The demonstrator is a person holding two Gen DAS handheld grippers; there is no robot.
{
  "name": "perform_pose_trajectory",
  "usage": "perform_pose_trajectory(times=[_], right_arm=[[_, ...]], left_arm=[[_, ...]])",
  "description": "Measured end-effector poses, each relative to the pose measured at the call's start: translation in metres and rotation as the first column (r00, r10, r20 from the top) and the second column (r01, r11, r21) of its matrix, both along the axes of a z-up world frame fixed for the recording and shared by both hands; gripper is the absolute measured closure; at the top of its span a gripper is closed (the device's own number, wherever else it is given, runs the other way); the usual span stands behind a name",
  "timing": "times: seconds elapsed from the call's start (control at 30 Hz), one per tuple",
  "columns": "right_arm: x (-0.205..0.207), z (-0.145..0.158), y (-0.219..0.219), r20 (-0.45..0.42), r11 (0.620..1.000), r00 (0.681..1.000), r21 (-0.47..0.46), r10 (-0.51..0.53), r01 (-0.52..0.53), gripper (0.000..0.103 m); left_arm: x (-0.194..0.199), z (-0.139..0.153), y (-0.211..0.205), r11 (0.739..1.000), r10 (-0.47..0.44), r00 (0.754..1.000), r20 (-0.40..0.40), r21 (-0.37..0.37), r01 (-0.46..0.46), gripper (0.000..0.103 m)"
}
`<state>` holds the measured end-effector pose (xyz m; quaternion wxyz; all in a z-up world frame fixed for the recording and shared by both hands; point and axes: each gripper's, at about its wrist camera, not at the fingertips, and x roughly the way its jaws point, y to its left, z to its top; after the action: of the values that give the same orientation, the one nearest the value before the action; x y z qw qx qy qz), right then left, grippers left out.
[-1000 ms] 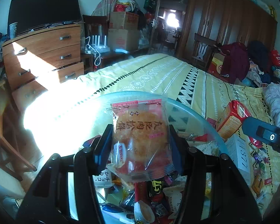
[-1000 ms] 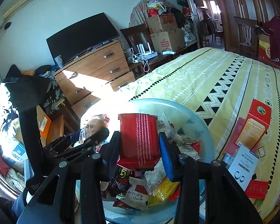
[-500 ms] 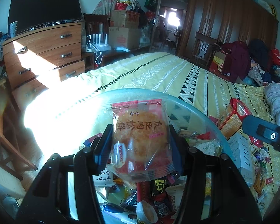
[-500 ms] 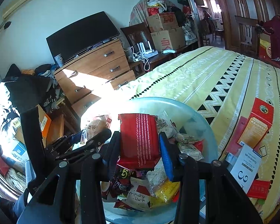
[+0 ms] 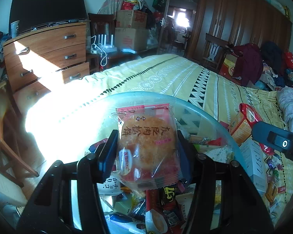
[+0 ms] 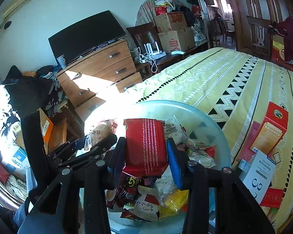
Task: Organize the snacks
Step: 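Open both tools to drop the two snacks into the glass bowl, then move both tools back over the snacks on the bed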
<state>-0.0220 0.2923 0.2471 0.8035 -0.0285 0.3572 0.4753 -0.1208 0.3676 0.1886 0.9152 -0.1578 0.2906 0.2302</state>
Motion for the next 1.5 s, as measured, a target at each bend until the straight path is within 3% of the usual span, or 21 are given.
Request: perform_pose_trajectory(times=[0.37,0.43,0.57,0.63,0.83,0.9,0.97,1.03,1.13,1.23,1.37,1.43,1.5], right_arm=[[-0.001,-0.009,0.002,-0.019,1.0,1.0,-0.006,0.008,-0.008,0.051],[-0.001,-0.01,0.001,-0.023,1.0,1.0,-0.005,0.005,-0.005,0.047],[-0.002,-0.01,-0.005,-0.027,1.0,1.0,-0.001,-0.009,0.009,0.034],[-0.007,-0.007,-0.011,-0.006,1.0,1.0,-0.007,-0.024,0.024,0.019],[-0.044,0.017,-0.047,0.158,0.997,0.985,0.002,-0.07,0.071,0.016],[-0.064,0.031,-0.071,0.254,0.994,0.961,0.043,-0.11,0.102,0.014],[-0.087,0.038,-0.102,0.359,0.986,0.918,0.059,-0.167,0.156,0.002],[-0.103,0.031,-0.136,0.404,0.978,0.891,0.053,-0.206,0.202,0.0],[-0.111,-0.006,-0.187,0.337,0.966,0.912,-0.03,-0.234,0.259,0.0],[-0.108,-0.059,-0.243,0.194,0.931,0.929,-0.132,-0.313,0.341,0.0],[-0.102,-0.114,-0.314,0.044,0.881,0.904,-0.207,-0.426,0.426,0.0],[-0.092,-0.129,-0.333,-0.004,0.876,0.901,-0.239,-0.433,0.419,0.0],[-0.079,-0.137,-0.34,0.004,0.884,0.917,-0.266,-0.398,0.385,0.0]], left_arm=[[0.003,-0.005,-0.001,1.0,-0.013,1.0,-0.017,-0.008,0.013,0.039],[0.002,-0.006,-0.001,1.0,-0.003,1.0,-0.016,-0.001,0.003,0.022],[-0.001,-0.003,-0.005,1.0,0.01,1.0,-0.011,0.027,-0.009,0.01],[-0.002,-0.002,-0.009,0.999,0.011,1.0,-0.016,0.047,-0.01,0.005],[-0.005,0.005,-0.022,0.998,0.021,1.0,-0.018,0.064,-0.02,0.005],[-0.01,0.012,-0.028,0.997,0.024,1.0,0.013,0.067,-0.024,0.005],[-0.016,0.022,-0.039,0.998,0.005,0.998,0.061,0.065,-0.009,0.005],[-0.018,0.032,-0.058,0.996,-0.054,0.993,0.109,0.072,0.046,0.005],[-0.016,0.042,-0.1,0.978,-0.185,0.973,0.139,0.118,0.17,0.006],[-0.008,0.039,-0.147,0.946,-0.315,0.94,0.134,0.129,0.299,0.006],[0.011,0.019,-0.198,0.896,-0.441,0.894,0.076,0.096,0.434,0.006],[0.022,0.008,-0.208,0.881,-0.473,0.88,0.049,0.054,0.47,0.006],[0.03,0.001,-0.213,0.874,-0.485,0.874,0.028,0.02,0.485,0.006]])
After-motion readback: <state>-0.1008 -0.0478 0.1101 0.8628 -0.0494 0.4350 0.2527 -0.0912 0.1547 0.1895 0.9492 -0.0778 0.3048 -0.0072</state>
